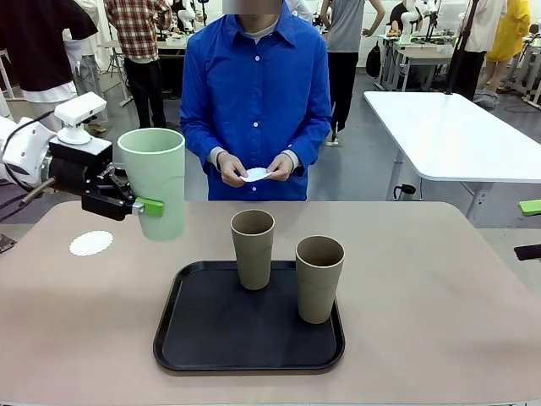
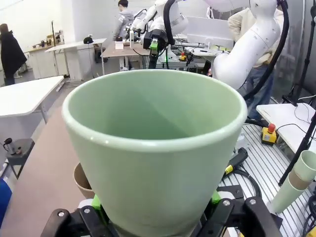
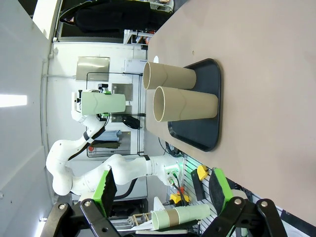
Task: Place coasters on the table and set cups on them.
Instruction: Pick up one Reusable plastic cup and place it on a coaster set by the human.
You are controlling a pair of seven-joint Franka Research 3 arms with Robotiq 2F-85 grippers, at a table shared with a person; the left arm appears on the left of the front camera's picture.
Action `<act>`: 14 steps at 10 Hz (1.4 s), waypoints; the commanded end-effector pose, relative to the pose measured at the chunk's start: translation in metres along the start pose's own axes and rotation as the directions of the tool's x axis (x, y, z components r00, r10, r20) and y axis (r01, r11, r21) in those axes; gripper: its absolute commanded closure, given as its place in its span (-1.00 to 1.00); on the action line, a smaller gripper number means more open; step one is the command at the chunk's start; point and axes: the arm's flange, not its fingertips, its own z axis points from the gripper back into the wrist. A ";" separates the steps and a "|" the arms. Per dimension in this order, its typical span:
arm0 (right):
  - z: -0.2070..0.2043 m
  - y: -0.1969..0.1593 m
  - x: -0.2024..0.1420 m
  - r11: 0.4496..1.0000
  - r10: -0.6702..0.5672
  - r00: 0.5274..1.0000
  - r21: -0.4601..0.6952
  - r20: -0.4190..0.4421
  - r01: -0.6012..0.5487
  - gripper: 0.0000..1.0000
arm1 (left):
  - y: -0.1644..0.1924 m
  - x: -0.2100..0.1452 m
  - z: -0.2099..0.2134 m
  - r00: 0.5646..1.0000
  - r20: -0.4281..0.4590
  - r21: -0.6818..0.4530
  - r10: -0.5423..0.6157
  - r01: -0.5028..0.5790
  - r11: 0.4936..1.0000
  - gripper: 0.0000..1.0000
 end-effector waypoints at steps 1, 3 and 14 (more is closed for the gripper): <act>0.000 0.001 0.002 1.000 0.013 1.000 0.019 0.006 -0.013 -1.00 | 0.005 -0.014 -0.004 1.000 -0.002 -0.004 -0.005 0.005 1.000 0.48; 0.000 0.001 0.002 1.000 0.013 1.000 0.019 0.006 -0.013 -1.00 | 0.013 -0.018 0.033 0.999 0.030 0.060 0.035 -0.037 0.998 -0.69; 0.000 0.001 0.002 1.000 0.013 1.000 0.019 0.006 -0.013 -1.00 | -0.019 -0.069 0.252 0.987 0.138 0.538 0.083 -0.145 0.830 -0.69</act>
